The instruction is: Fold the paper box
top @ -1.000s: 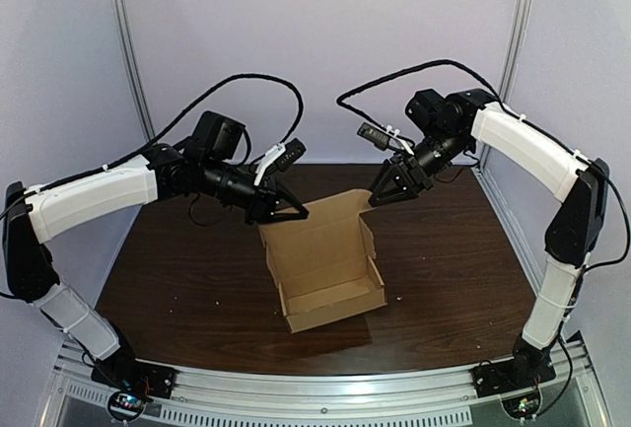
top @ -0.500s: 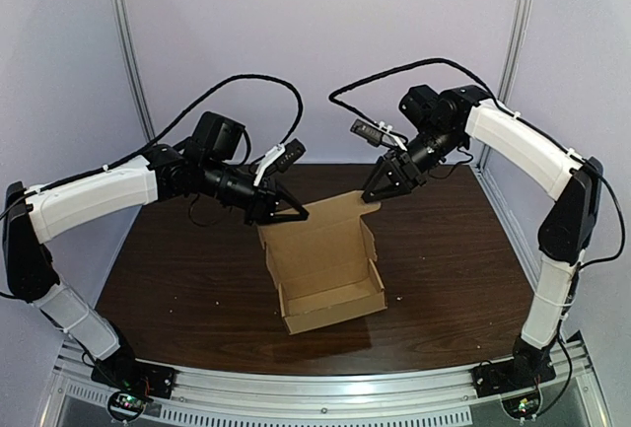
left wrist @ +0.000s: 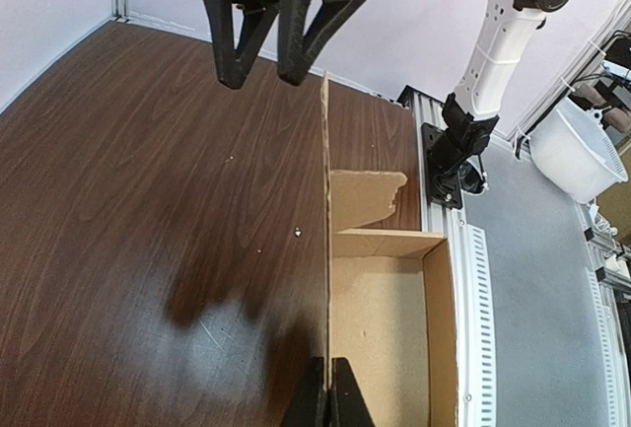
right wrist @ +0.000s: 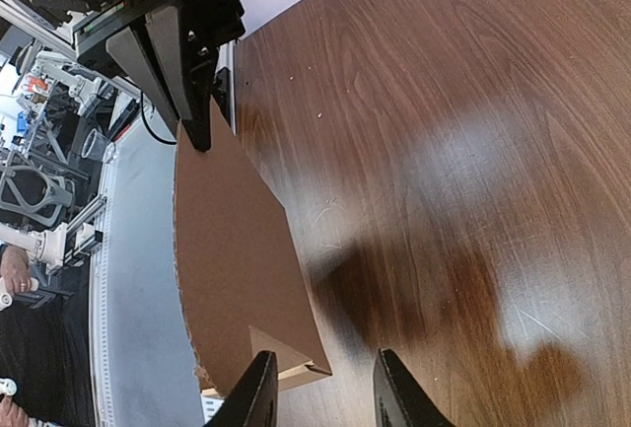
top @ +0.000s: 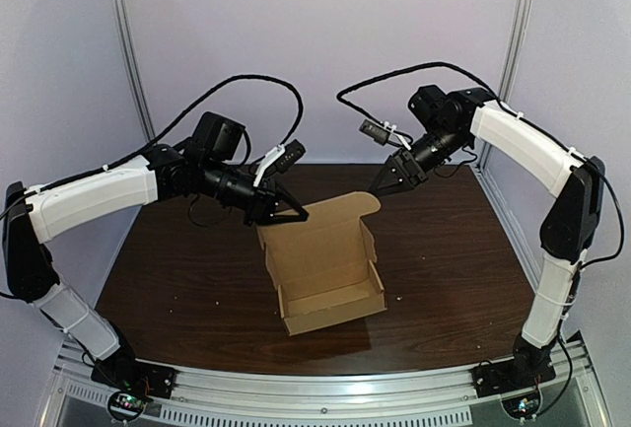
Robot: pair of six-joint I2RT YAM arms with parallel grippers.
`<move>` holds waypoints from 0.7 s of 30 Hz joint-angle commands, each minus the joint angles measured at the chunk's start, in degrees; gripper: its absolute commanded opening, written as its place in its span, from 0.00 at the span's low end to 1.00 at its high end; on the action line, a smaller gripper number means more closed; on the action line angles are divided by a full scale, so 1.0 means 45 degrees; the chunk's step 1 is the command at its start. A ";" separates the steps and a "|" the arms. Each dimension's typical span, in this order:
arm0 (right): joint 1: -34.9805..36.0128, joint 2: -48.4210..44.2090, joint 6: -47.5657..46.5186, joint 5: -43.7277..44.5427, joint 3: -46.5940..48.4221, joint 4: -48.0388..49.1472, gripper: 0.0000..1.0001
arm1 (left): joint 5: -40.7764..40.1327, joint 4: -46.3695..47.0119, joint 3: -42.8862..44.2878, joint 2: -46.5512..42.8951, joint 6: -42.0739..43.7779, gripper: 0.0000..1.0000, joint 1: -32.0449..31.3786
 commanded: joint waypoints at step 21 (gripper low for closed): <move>0.1313 0.0762 -0.3306 -0.1955 0.0365 -0.3059 0.37 | 0.0146 0.0500 -0.0075 -0.0260 0.0075 0.00 0.0080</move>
